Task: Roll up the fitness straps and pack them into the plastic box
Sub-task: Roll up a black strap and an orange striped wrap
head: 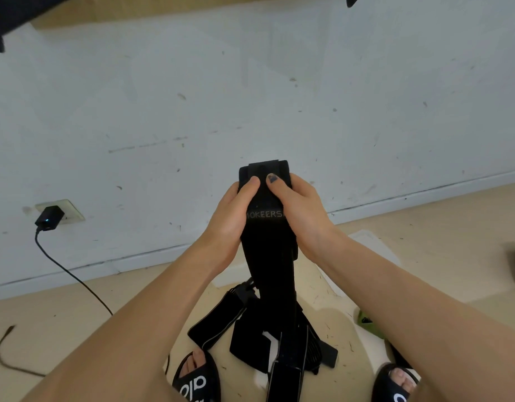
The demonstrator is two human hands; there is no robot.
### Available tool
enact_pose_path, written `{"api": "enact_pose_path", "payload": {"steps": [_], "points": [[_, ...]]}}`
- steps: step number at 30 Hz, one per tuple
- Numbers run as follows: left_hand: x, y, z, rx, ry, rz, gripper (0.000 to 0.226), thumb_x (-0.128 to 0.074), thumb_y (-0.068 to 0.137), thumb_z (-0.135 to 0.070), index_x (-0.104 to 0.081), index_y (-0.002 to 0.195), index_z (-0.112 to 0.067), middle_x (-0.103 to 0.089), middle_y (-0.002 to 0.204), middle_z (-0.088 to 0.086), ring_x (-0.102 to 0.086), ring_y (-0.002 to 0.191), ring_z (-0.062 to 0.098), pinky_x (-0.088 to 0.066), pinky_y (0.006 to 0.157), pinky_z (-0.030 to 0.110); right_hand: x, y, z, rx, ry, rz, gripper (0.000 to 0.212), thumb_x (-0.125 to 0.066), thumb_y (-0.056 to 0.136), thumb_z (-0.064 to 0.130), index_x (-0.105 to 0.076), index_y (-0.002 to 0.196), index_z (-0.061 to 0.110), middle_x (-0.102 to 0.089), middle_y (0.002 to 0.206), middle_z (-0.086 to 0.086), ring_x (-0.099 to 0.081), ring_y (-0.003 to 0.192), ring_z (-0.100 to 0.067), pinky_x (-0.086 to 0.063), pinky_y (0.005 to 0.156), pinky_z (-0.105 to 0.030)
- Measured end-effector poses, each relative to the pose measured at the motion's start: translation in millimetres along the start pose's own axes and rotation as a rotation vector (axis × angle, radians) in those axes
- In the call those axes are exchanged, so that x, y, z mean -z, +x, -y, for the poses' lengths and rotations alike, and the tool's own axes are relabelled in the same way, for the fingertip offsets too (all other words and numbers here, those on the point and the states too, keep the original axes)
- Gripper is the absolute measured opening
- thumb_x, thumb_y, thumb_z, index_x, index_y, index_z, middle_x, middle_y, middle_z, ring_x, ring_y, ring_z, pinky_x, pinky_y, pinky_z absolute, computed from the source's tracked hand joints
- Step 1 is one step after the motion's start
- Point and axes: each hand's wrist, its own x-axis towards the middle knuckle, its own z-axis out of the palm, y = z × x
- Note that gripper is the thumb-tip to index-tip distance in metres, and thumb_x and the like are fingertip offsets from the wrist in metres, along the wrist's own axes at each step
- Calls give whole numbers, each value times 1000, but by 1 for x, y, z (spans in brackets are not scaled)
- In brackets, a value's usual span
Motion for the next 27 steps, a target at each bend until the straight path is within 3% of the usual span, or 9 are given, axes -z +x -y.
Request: {"api": "enact_pose_path", "payload": {"steps": [3,6,9,12,15,18,21,24,27], "points": [[-1,0,4,-42,86,-6,26,-48,108,-34,-65,127,-30,-75,118,-3,-71,111,14,-56,100,39,5,4,4,-84,68,4,26,-58,105,33,-72,120,16,-78,110,-9,-77,100,-25,-63,87,-42],[0,2,3,-95,73,-97,23,-50,107,-34,-65,124,-30,-75,117,-2,-72,108,14,-58,95,38,5,3,2,-153,34,95,29,-60,103,34,-69,124,16,-78,113,-9,-76,102,-24,-62,91,-41],[5,3,-1,-45,5,-115,27,-51,106,-36,-66,126,-23,-75,117,2,-73,108,18,-59,90,36,3,1,-3,-105,-73,117,26,-61,103,28,-69,123,14,-78,112,-9,-76,102,-23,-61,93,-39],[11,4,1,73,-16,72,41,-44,107,-45,-64,133,-22,-74,124,2,-69,117,19,-54,99,36,4,3,0,-101,21,42,24,-59,104,26,-71,121,13,-78,110,-9,-77,101,-24,-63,89,-41],[15,3,10,90,230,232,42,-47,104,-49,-61,136,-26,-74,124,-4,-69,118,16,-52,101,35,9,7,9,-159,131,-49,29,-60,104,30,-71,119,8,-78,109,-14,-77,98,-29,-65,79,-41],[13,0,11,16,307,135,28,-48,107,-39,-62,128,-28,-76,115,-8,-72,108,12,-57,89,32,15,8,13,-167,170,-21,34,-58,105,31,-69,122,3,-77,114,-17,-76,103,-30,-63,86,-38],[13,3,7,-77,136,-47,26,-47,109,-30,-66,123,-20,-76,114,1,-73,107,16,-58,90,33,10,2,7,-157,-33,75,36,-58,105,33,-66,124,4,-75,118,-17,-74,107,-29,-60,92,-38],[15,4,1,28,24,-126,31,-46,109,-31,-66,121,-12,-77,111,9,-76,101,23,-60,76,31,0,-6,-5,-162,-242,135,25,-56,105,35,-62,118,14,-73,119,-8,-73,108,-25,-57,99,-41],[14,0,4,132,-52,-108,30,-49,107,-30,-60,126,-10,-73,117,15,-75,103,28,-61,81,39,-3,-8,-10,-196,-239,110,20,-53,107,30,-57,121,18,-70,122,-6,-71,109,-20,-57,99,-39]]}}
